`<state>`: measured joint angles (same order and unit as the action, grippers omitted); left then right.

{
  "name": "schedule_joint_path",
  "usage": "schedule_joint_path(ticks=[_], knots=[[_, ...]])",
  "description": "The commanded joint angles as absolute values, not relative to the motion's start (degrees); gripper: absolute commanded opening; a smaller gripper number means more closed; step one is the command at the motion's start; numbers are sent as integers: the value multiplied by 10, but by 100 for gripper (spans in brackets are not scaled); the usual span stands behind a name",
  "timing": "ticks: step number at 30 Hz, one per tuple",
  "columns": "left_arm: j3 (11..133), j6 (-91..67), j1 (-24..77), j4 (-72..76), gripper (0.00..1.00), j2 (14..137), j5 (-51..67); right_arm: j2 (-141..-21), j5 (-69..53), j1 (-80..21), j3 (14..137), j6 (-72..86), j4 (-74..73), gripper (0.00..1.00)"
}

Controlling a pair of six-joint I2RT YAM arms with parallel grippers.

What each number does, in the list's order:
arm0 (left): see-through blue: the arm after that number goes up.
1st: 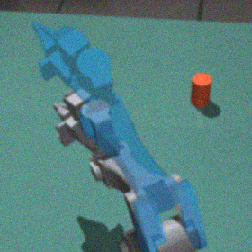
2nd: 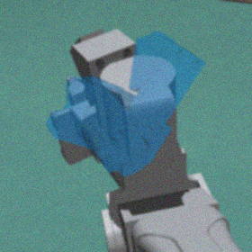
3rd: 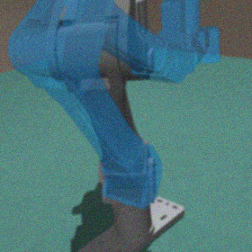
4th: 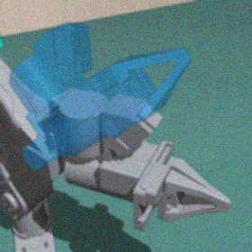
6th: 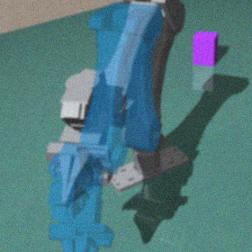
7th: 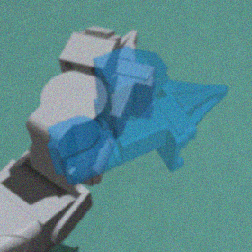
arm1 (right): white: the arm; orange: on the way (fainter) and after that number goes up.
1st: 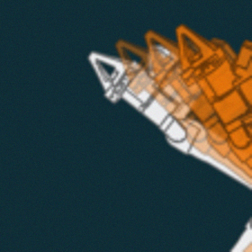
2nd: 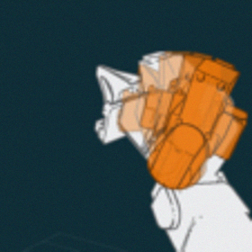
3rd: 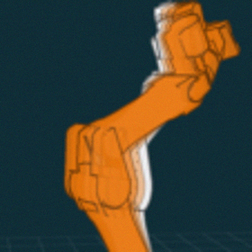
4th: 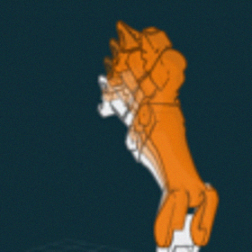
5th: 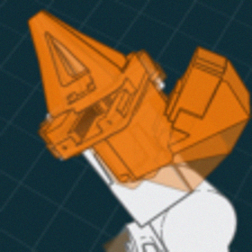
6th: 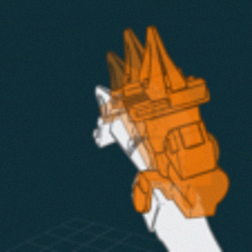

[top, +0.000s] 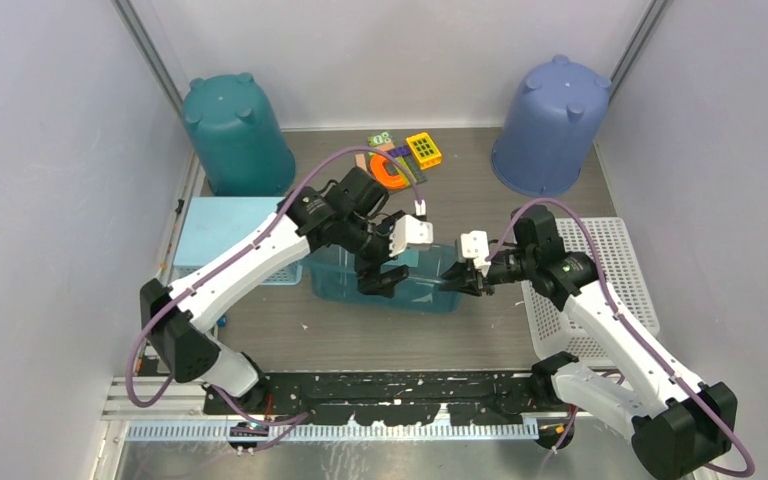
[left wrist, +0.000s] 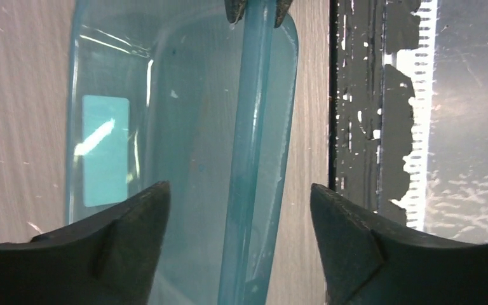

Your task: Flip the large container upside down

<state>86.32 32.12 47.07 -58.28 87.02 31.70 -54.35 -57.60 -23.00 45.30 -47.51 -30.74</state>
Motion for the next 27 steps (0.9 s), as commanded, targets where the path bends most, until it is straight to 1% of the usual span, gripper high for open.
schedule_joint_path(ticks=[1, 2, 3, 4, 10, 16, 22, 27], knots=[[882, 324, 467, -562, 88, 824, 290, -532, -599, -223, 451, -445, -281, 15], [882, 323, 466, -559, 94, 818, 282, -532, -601, -221, 450, -443, -278, 14], [882, 322, 464, -556, 98, 811, 275, -532, -602, -220, 450, -440, -276, 14], [882, 321, 460, -553, 100, 804, 270, -532, -602, -219, 449, -438, -275, 14], [889, 295, 410, -522, 100, 759, 264, -533, -609, -212, 447, -424, -264, 13], [876, 241, 324, -459, 100, 712, 269, -531, -611, -205, 447, -406, -252, 13], [842, 197, 199, -418, 100, 691, 353, -528, -605, -197, 444, -378, -234, 12], [800, 174, 132, -379, 100, 684, 402, -530, -597, -192, 443, -347, -212, 11]])
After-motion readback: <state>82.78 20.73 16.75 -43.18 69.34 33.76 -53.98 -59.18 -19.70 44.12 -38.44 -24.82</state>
